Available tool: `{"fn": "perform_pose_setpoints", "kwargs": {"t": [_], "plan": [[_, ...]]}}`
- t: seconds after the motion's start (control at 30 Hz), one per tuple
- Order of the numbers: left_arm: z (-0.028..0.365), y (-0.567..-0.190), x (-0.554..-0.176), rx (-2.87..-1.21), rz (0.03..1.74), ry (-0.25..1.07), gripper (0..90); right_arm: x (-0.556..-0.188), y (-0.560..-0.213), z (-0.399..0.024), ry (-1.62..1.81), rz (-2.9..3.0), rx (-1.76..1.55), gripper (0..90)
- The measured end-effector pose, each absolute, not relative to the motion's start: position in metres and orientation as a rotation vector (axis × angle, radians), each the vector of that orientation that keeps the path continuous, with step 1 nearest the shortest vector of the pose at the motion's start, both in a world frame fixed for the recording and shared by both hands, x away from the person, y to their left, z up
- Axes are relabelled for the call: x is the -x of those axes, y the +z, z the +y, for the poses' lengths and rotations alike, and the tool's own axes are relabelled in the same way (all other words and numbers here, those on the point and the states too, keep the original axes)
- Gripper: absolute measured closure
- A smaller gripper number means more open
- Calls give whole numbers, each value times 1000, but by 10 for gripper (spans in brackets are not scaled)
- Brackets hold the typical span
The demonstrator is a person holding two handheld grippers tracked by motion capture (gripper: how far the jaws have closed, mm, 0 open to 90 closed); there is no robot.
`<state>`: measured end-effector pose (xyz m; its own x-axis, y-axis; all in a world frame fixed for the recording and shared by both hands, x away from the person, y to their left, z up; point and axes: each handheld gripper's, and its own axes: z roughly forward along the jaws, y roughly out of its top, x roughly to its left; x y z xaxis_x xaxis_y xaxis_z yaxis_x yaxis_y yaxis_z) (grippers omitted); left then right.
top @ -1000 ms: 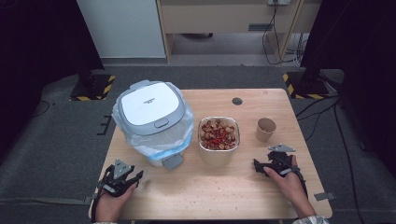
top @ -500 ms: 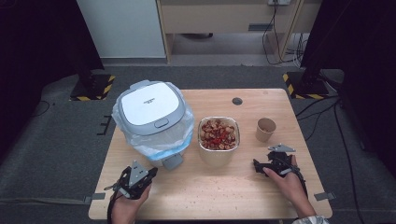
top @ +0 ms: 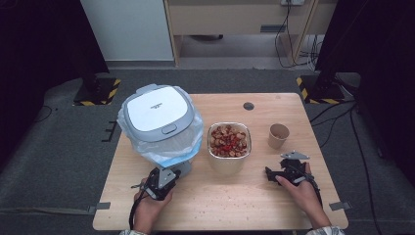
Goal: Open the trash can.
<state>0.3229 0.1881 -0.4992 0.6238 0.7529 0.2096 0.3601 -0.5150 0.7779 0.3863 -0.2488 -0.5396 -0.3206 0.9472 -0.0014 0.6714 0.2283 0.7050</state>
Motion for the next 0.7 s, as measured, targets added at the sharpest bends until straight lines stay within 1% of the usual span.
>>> {"fn": "perform_pose_setpoints", "kwargs": {"t": [0.07,0.1,0.3,0.43,0.6,0.63,0.7], "plan": [[189,-501,-327,-2136,870,699,899,-386,-540,-249,855,2075,-1485,7],[185,-505,-325,-2093,943,658,899,-386,-540,-249,855,2075,-1486,7],[180,-511,-333,-2133,895,692,899,-386,-540,-249,855,2076,-1488,7],[179,-513,-335,-2106,936,695,898,-386,-540,-249,856,2073,-1487,7],[174,-515,-333,-2157,921,757,898,-386,-540,-249,856,2078,-1483,7],[175,-516,-334,-2154,922,750,898,-386,-540,-249,856,2077,-1485,7],[180,-518,-336,-2110,949,688,899,-386,-540,-249,856,2078,-1483,7]]}}
